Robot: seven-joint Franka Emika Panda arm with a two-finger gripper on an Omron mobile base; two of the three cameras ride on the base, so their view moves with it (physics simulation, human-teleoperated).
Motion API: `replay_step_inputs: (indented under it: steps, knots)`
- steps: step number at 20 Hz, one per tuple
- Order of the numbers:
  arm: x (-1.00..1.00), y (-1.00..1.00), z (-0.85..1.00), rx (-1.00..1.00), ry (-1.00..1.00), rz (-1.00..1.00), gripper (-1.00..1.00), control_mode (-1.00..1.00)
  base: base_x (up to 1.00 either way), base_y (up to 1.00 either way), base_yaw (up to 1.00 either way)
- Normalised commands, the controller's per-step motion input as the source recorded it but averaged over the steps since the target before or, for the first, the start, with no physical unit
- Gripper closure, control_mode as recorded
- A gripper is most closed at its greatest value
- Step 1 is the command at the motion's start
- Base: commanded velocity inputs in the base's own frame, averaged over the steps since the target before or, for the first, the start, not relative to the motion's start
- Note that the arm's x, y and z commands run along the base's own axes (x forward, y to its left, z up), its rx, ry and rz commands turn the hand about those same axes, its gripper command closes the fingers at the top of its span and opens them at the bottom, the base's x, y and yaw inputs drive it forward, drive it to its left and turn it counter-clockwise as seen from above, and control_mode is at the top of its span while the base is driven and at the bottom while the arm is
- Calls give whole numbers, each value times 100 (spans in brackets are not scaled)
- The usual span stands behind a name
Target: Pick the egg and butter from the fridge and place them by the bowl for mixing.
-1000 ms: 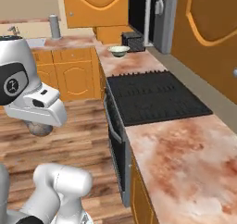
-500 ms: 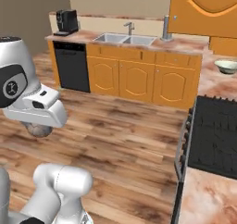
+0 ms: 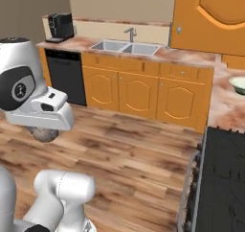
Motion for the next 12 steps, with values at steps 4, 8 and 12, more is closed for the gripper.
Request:
replay_step_inputs:
  steps: [4,8,12]
  knots:
    - [0,0,0,0,0,0,100,100,100,79,-10]
    - [0,0,0,0,0,0,100,100,100,85,-21]
    - [0,0,0,0,0,0,100,100,100,78,-40]
